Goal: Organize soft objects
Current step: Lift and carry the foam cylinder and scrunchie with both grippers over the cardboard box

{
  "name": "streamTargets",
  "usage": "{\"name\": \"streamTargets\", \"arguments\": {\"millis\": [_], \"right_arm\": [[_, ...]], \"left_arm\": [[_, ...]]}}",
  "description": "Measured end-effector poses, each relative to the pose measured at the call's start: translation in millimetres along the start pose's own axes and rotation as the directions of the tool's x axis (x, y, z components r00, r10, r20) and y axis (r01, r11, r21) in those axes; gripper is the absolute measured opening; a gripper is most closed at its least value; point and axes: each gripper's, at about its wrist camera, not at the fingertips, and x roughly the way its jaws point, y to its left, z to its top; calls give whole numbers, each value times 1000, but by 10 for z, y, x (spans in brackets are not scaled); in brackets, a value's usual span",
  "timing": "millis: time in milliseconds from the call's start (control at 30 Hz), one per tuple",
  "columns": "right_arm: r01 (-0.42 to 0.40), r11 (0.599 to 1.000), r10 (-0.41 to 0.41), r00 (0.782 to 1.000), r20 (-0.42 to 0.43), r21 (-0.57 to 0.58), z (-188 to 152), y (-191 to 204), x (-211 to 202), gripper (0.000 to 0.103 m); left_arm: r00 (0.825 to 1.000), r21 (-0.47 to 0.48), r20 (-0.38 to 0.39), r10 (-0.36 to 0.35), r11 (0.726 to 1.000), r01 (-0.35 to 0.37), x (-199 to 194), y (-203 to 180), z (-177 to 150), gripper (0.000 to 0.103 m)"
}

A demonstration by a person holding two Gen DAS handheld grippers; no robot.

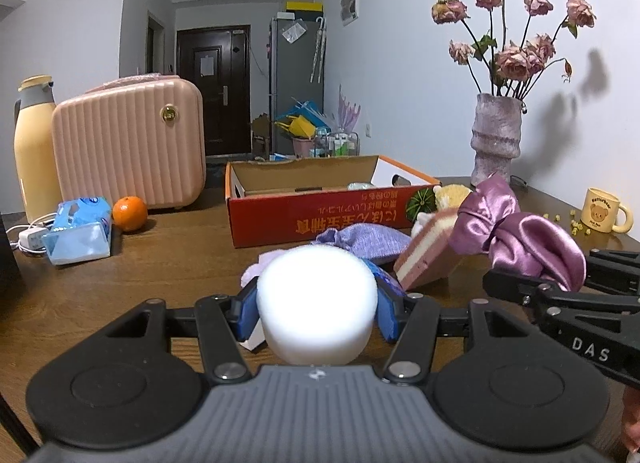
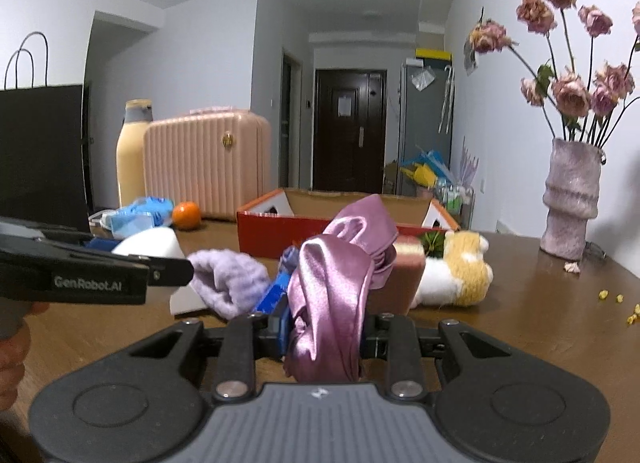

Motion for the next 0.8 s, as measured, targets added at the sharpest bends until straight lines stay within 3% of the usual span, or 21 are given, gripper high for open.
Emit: {"name": "streamTargets", "arguments": {"millis": [800], "right_arm": [[14,1000,-12,997,78,-22,290,-40,-15,28]], "left_arm": [[996,-3,83,19,1000,-19,-79,-80,264,57]]}}
